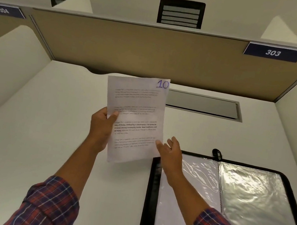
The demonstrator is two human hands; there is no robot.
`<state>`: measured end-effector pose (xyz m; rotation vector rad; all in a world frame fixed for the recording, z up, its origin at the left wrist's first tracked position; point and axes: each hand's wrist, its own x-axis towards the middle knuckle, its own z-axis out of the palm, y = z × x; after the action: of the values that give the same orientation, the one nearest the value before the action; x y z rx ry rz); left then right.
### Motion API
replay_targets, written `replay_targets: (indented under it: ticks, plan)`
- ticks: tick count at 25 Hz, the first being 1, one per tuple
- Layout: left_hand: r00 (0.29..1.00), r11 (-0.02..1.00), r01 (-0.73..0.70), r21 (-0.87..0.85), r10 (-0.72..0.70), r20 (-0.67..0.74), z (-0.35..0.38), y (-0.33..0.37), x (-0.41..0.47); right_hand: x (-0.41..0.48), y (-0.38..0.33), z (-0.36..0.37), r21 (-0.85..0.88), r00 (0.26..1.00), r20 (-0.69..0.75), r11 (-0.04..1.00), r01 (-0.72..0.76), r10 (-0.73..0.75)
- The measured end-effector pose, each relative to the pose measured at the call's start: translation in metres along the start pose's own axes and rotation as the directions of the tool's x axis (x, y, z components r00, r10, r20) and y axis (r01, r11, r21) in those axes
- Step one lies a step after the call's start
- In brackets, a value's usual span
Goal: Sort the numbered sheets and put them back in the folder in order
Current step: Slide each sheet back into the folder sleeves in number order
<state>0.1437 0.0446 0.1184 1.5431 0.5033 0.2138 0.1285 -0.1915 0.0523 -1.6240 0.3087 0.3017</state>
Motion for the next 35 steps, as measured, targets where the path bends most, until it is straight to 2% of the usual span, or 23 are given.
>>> replay_targets:
  ticks: [3, 5, 8, 12, 20, 27, 32, 35]
  plan:
    - [1.000, 0.995, 0.019, -0.093, -0.020, -0.007, -0.012, 0.006, -0.018, -0.021, 0.005, -0.004, 0.209, 0.995, -0.010, 0.973, -0.097, 0.102]
    - [0.999, 0.987, 0.032, -0.156, -0.032, 0.008, -0.018, 0.009, -0.033, -0.039, 0.011, -0.007, 0.416, 0.988, 0.034, 0.897, -0.152, 0.152]
    - [0.996, 0.963, 0.079, -0.257, -0.064, 0.065, -0.024, 0.006, -0.058, -0.080, 0.013, -0.014, 0.615, 0.989, 0.113, 0.775, -0.146, 0.096]
    - [0.984, 0.933, 0.145, -0.330, -0.101, 0.149, -0.016, -0.008, -0.096, -0.133, 0.019, -0.026, 0.742, 0.993, 0.104, 0.661, -0.112, 0.051]
    - [0.926, 0.914, 0.256, -0.315, -0.139, 0.350, 0.037, -0.032, -0.176, -0.213, 0.054, -0.072, 0.805, 0.991, -0.066, 0.593, -0.016, 0.117]
    - [0.872, 0.901, 0.354, -0.252, -0.220, 0.438, 0.106, -0.057, -0.247, -0.264, 0.085, -0.133, 0.852, 0.931, -0.277, 0.509, 0.124, 0.236]
    - [0.833, 0.905, 0.395, -0.158, -0.280, 0.477, 0.159, -0.079, -0.310, -0.293, 0.109, -0.198, 0.833, 0.883, -0.360, 0.530, 0.160, 0.300]
    - [0.825, 0.931, 0.359, -0.061, -0.286, 0.488, 0.189, -0.087, -0.342, -0.304, 0.121, -0.243, 0.812, 0.856, -0.393, 0.563, 0.152, 0.336]
